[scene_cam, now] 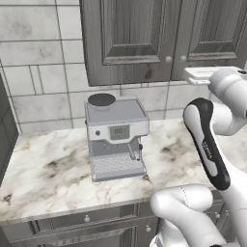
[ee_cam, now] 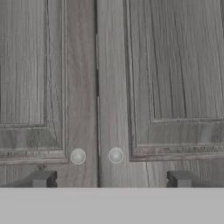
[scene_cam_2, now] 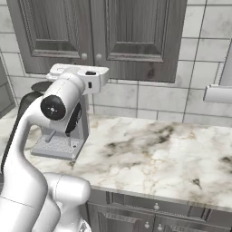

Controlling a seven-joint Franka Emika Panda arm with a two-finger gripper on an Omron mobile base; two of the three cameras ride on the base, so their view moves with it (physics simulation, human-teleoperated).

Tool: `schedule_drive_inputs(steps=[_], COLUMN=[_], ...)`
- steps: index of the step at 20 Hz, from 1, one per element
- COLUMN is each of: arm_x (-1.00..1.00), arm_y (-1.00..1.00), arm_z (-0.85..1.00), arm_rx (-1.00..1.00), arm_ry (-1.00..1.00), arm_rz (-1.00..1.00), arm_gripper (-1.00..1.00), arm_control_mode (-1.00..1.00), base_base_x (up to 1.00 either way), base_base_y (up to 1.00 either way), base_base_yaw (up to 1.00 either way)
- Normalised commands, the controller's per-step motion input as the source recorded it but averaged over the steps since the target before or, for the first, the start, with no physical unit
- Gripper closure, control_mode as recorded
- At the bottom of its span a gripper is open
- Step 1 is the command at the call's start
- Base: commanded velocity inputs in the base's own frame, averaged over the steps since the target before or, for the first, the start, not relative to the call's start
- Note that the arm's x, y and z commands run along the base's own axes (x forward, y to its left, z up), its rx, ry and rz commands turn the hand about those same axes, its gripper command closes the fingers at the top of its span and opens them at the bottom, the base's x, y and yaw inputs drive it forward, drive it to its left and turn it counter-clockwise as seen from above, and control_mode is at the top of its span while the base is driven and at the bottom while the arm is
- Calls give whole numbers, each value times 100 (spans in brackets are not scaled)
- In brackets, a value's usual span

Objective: Get the candle and the liquor from the cabinet and move them to the dining counter.

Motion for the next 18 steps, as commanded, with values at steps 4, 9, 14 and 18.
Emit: schedule_drive_inputs(steps=[4,9,14,18], arm_x=[26,24,24,31], arm_y=[4,0,0,0], arm_z=[0,0,0,0], arm_rx=[0,0,0,0], arm_ry=[-9,-5,-4,-1], arm_rz=[6,1,0,0], arm_gripper=[-100,-100,-100,-100], arm_control_mode=[-100,-100,-100,-100], base_base_x=[0,0,0,0], base_base_y=[0,0,0,0], base_base_yaw=[0,0,0,0])
